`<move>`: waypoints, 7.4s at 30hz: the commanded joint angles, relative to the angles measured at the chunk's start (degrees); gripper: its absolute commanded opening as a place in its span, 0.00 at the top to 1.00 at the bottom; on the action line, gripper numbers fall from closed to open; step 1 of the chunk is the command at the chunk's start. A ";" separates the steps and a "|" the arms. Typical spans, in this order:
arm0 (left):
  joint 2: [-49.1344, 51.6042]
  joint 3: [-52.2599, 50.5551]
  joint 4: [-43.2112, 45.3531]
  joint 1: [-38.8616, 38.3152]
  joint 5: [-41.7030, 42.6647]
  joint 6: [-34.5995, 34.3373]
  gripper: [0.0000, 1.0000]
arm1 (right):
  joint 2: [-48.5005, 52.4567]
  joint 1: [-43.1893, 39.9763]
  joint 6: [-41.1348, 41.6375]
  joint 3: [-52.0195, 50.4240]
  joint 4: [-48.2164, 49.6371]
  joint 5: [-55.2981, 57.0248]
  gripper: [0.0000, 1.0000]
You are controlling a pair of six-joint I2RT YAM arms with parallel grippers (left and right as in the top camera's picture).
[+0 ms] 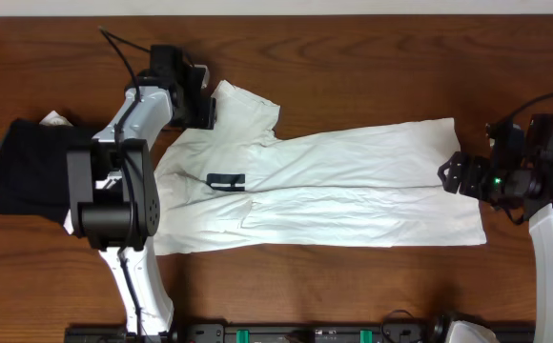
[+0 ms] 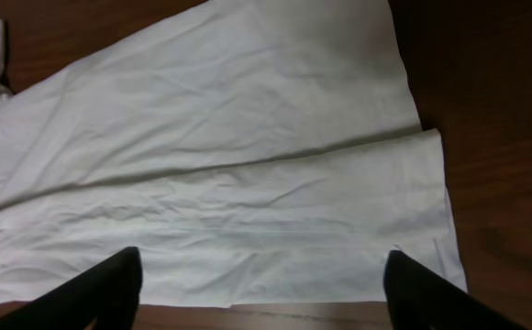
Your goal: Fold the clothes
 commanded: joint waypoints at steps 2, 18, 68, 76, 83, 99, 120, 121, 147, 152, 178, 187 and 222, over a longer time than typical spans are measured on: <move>1.75 1.14 -0.96 -0.13 0.39 0.70 0.81 | 0.11 0.46 -0.48 0.59 0.55 -0.44 0.35; -13.84 1.22 -7.19 -0.13 1.27 -9.84 0.94 | 17.31 0.70 0.48 0.59 23.87 3.85 0.39; -13.97 0.55 -9.42 -0.13 2.23 -11.13 0.94 | 43.15 1.14 3.63 0.61 54.69 14.27 0.99; -14.01 0.55 -13.86 -0.07 2.25 -11.17 0.94 | 35.78 -1.84 3.63 0.61 47.43 14.56 0.99; -14.10 0.55 -19.87 1.16 2.25 -11.37 0.94 | 29.92 -2.56 3.65 0.61 39.71 14.58 0.99; -18.08 0.57 -25.00 5.11 12.44 -12.33 0.94 | 28.17 -2.75 4.74 0.63 26.08 14.58 0.99; -18.08 0.44 -39.30 9.25 12.15 -12.13 0.94 | 26.49 -6.67 7.32 0.63 19.26 15.72 0.99; -18.08 0.44 -39.41 9.25 12.15 -12.13 0.94 | 26.49 -6.67 7.32 0.63 18.91 15.89 0.99; -18.08 -4.46 -47.69 9.27 4.98 -11.06 0.94 | 26.49 -6.78 8.57 0.61 14.32 20.39 0.90; -18.08 -5.73 -47.65 9.27 4.94 -11.04 0.94 | 26.49 -6.78 8.55 0.61 13.33 20.39 0.86; -18.08 -7.93 -49.35 9.25 4.52 -11.06 0.94 | 26.49 -6.78 8.55 0.61 11.50 17.51 0.81; -18.08 -16.20 -45.05 9.25 4.52 -11.10 0.94 | 26.49 -6.78 8.55 0.61 11.54 17.51 0.80; -17.66 -19.82 -26.12 9.25 -4.68 -19.26 0.85 | 26.49 -6.78 8.55 0.61 11.45 17.09 0.79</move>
